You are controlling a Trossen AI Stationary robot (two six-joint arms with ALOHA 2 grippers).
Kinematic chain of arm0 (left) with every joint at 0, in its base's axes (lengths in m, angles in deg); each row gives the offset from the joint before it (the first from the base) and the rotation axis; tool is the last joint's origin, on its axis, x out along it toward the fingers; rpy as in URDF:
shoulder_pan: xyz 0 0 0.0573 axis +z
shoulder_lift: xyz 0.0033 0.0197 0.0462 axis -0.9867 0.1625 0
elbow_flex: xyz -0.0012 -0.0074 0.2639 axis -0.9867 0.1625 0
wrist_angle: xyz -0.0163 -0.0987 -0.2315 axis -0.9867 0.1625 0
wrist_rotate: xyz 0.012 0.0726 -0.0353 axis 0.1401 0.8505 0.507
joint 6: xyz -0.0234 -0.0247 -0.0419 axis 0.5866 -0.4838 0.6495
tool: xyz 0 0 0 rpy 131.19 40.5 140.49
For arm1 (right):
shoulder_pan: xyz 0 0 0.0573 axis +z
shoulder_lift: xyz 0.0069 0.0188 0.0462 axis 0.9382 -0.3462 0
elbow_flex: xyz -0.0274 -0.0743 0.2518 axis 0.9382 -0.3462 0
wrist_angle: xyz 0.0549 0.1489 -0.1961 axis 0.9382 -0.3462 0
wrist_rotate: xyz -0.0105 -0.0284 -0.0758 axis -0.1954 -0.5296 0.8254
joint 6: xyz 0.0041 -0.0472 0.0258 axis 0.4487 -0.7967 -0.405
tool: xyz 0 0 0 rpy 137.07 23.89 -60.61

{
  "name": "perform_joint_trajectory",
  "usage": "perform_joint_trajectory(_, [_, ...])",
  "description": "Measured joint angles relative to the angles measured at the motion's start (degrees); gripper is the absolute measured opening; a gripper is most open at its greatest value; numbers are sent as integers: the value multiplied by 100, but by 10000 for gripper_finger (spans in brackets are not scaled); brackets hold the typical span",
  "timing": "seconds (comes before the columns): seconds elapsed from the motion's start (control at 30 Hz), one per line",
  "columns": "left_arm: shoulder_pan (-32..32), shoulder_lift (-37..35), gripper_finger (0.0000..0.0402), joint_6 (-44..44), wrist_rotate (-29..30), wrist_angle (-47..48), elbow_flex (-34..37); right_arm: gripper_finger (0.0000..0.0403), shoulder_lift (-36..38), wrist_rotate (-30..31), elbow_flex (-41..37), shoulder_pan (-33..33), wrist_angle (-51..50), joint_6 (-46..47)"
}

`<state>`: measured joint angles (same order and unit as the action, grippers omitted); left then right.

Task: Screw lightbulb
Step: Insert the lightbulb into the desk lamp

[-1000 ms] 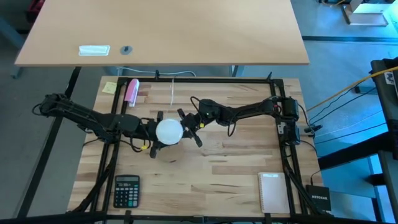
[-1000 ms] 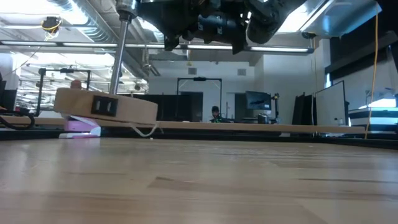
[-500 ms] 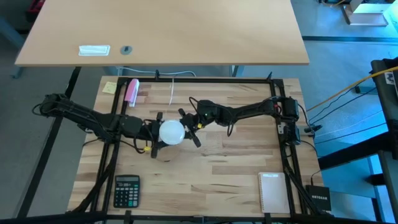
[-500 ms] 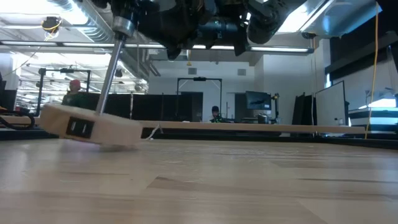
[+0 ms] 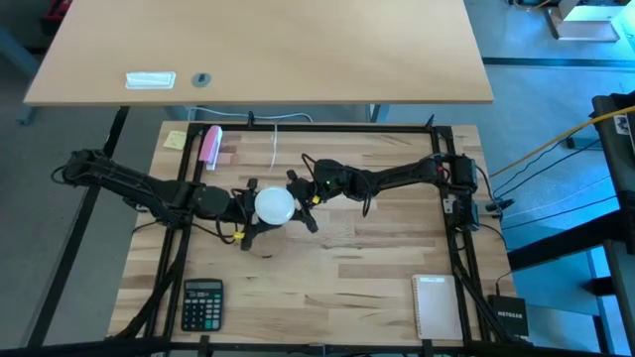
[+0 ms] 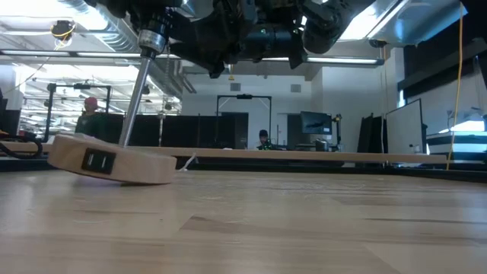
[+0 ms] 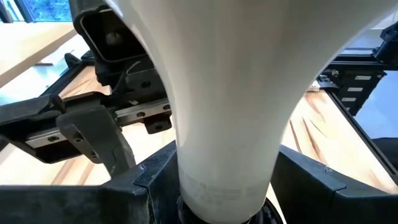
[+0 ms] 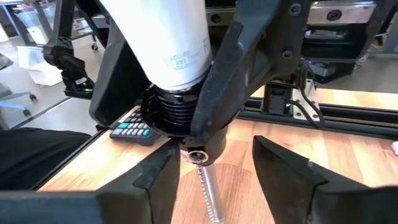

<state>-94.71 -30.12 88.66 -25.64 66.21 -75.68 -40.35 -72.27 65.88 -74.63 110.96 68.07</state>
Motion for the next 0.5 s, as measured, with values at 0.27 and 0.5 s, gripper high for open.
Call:
perform_joint_trajectory(0.27, [220,4,212,87,-32,26,9,239,0,103,-2,-8,-2,0])
perform_joint_trajectory(0.5, [360,9,212,190,-42,52,11,249,-2,108,-2,0,7,7])
